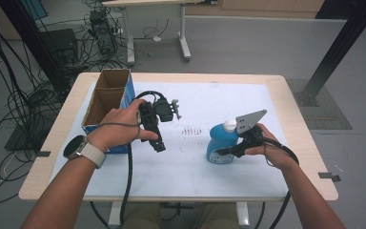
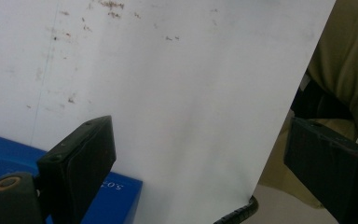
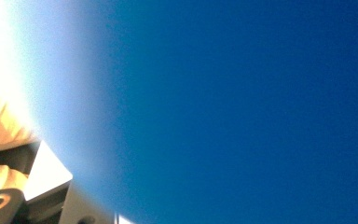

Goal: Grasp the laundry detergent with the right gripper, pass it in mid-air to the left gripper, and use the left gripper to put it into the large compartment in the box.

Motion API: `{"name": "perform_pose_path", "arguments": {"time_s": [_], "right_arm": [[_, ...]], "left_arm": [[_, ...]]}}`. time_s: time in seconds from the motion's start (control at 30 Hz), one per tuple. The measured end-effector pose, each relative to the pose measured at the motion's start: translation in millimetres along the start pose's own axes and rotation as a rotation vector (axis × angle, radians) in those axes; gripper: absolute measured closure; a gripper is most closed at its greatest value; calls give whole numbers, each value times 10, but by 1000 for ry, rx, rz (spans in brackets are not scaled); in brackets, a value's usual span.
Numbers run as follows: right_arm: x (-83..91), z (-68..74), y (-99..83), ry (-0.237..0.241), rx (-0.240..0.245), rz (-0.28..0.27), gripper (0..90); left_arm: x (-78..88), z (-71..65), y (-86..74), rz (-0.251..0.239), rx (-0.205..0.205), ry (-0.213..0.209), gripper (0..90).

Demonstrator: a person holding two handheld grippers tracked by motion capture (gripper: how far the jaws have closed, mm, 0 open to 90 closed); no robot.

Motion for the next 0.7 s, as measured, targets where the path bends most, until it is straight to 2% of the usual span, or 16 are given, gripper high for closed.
{"name": "perform_pose_path", "arguments": {"time_s": [0.33, 0.7], "right_arm": [[44, 57, 184, 2, 11, 7, 442], [59, 179, 446, 20, 19, 21, 442]], "left_arm": [[110, -26, -16, -6, -15, 13, 91], [251, -72, 18, -11, -59, 25, 90]]}}
Point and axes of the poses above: each handheld gripper's, and its own axes: x roughly backward along the jaws, y roughly out of its top, z roughly to its left, the point moved 6 cm from there along -x, roughly forward along the jaws, and after that the axes turned 3 degrees about -z, right-handed, at the moved point
